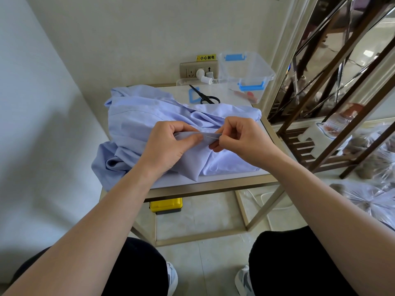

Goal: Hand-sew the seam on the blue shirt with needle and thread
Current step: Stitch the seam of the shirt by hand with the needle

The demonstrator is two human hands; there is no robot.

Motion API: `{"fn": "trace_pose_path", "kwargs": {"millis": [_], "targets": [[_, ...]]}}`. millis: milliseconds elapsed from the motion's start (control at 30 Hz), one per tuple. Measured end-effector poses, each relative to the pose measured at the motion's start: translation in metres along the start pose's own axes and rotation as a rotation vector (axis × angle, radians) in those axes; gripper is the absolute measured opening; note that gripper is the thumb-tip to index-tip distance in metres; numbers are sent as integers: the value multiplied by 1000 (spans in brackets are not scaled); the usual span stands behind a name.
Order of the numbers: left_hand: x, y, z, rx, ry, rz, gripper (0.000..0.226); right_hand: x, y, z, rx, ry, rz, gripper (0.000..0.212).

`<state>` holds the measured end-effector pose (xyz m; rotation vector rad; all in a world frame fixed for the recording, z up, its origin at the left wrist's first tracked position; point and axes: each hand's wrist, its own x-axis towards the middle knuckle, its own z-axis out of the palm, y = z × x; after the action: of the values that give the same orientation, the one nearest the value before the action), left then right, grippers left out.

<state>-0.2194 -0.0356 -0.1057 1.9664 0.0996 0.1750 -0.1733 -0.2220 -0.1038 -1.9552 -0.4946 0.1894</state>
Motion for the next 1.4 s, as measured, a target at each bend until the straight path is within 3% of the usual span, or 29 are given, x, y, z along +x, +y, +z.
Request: {"fn": "trace_pose_path", "kwargs": {"millis": [367, 867, 1233, 1400], "targets": [[0, -1, 3, 24, -6, 62, 9, -1, 3, 1, -30, -9, -23, 20], [-1, 1, 6, 45, 25, 13, 8, -1, 8, 1, -68, 6, -73, 12], [-1, 4, 4, -21, 26, -61, 5, 3, 10, -3, 104, -37, -61, 16], [1, 6, 3, -72, -9, -48, 16, 4, 10, -4, 199, -65, -45, 17]]}}
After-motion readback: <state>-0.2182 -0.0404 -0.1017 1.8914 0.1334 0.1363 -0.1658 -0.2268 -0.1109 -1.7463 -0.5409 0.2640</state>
